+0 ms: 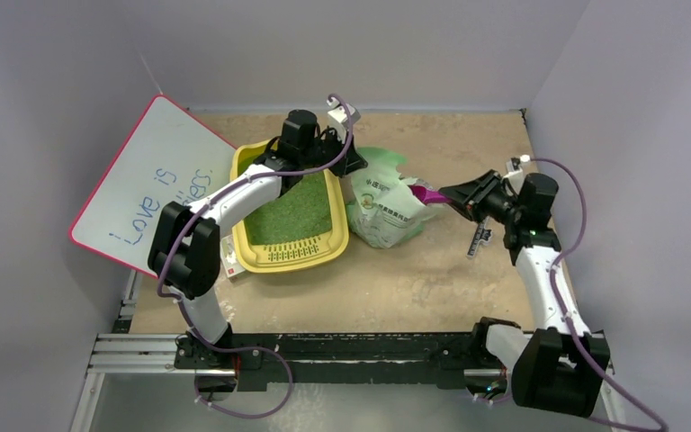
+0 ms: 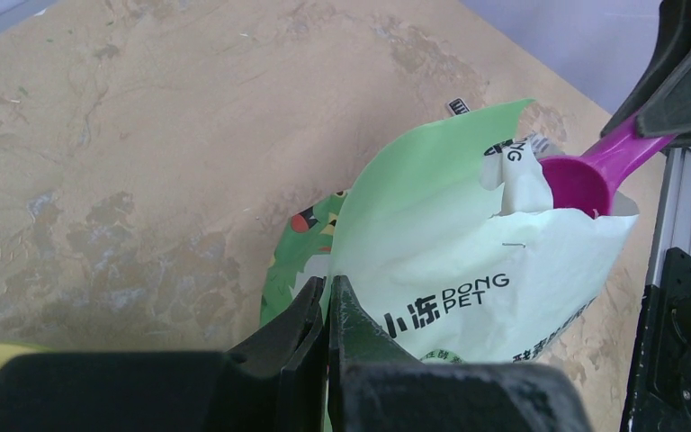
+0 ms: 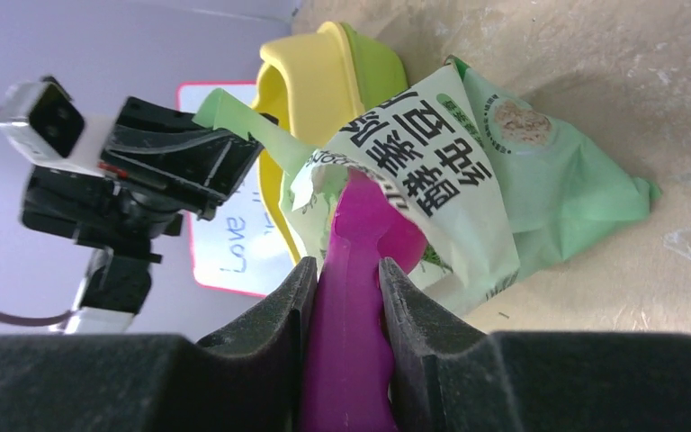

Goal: Fill the litter box with clean litter
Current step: 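Scoop the cat litter from the cat litter bag.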

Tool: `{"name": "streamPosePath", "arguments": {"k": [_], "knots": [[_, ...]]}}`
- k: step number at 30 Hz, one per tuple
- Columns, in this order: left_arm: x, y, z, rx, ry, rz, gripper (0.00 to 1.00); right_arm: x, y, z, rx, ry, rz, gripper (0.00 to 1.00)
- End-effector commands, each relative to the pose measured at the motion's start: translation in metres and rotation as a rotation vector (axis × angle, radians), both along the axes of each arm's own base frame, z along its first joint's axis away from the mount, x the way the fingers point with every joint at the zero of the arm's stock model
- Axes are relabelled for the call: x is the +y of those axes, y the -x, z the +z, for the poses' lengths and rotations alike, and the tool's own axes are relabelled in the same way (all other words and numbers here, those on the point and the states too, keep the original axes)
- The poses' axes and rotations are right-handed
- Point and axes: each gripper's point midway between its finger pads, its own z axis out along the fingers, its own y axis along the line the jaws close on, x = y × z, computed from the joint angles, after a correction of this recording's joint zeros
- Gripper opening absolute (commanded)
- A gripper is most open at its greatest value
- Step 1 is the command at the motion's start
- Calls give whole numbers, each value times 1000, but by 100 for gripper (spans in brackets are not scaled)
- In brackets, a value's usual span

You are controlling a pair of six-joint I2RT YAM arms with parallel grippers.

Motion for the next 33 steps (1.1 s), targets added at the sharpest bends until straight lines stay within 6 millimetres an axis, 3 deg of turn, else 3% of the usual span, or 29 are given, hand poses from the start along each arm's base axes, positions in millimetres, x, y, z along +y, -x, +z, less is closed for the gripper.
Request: {"name": "streamPosePath", "arguments": {"k": [1, 9, 16, 24, 25, 27, 30, 33], "knots": [[-6, 4, 16, -35, 21, -27, 0, -15, 15, 35, -99, -85, 14, 0], [-9, 4, 17, -40, 27, -30, 0, -54, 36, 44, -103, -155, -42, 0], [-9, 4, 16, -41, 24, -32, 0, -55, 39, 34, -73, -170, -43, 0], [-12, 2, 20, -41, 42, -37, 0, -60, 42, 18, -31, -66, -28, 0], [-12, 2, 20, -43, 42, -37, 0, -63, 34, 22, -60, -85, -54, 0], [-13, 3, 20, -45, 48, -38, 0, -51, 26, 31, -121, -213, -45, 0], [-13, 2, 21, -42, 47, -40, 0, -39, 33, 27, -79, -286, -22, 0], [-12, 3, 21, -44, 36, -40, 0, -59, 39, 18, -62, -269, -102, 0]]}}
